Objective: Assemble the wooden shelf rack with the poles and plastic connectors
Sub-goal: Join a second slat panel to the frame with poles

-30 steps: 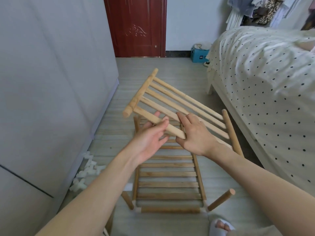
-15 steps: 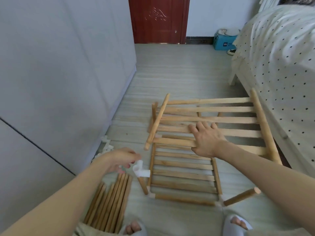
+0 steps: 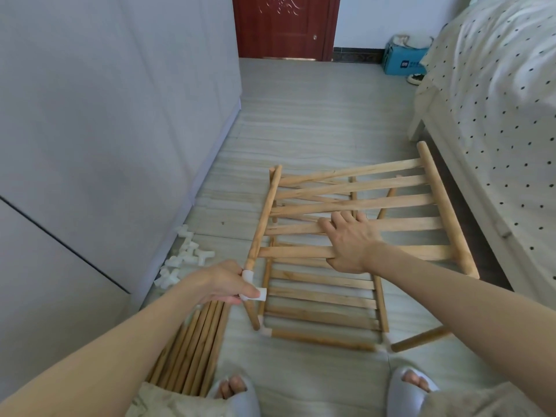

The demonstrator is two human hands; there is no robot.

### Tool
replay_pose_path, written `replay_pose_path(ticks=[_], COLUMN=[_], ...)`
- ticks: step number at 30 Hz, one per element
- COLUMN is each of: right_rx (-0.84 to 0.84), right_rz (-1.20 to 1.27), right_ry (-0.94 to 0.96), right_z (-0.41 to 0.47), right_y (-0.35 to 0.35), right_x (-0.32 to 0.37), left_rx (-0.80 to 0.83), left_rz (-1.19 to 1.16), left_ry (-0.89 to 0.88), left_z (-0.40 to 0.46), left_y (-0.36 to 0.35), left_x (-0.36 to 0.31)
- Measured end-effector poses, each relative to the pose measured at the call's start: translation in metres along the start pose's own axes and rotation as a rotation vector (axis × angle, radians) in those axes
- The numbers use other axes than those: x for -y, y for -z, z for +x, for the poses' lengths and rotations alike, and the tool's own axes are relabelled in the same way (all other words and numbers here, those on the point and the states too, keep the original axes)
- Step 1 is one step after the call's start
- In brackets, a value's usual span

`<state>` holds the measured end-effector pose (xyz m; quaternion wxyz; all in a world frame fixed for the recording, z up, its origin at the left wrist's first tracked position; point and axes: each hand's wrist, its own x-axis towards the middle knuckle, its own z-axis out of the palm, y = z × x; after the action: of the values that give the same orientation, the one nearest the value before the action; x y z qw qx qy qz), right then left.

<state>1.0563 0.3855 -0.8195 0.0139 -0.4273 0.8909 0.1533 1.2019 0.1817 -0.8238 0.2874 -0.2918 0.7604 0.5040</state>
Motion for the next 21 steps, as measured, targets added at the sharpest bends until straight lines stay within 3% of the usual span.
replay_pose_path(ticks=[21], right_rx=[0.014], right_rz=[0.018], right_ry=[0.007], right_z=[0.0001], right_y=[-0.0033], right_x=[-0.0004], left_rx=[0.011], left_rz=[0.059], left_ry=[-0.044], left_z=[0.0018], left_y=[0.0028], left_x=[0.0012])
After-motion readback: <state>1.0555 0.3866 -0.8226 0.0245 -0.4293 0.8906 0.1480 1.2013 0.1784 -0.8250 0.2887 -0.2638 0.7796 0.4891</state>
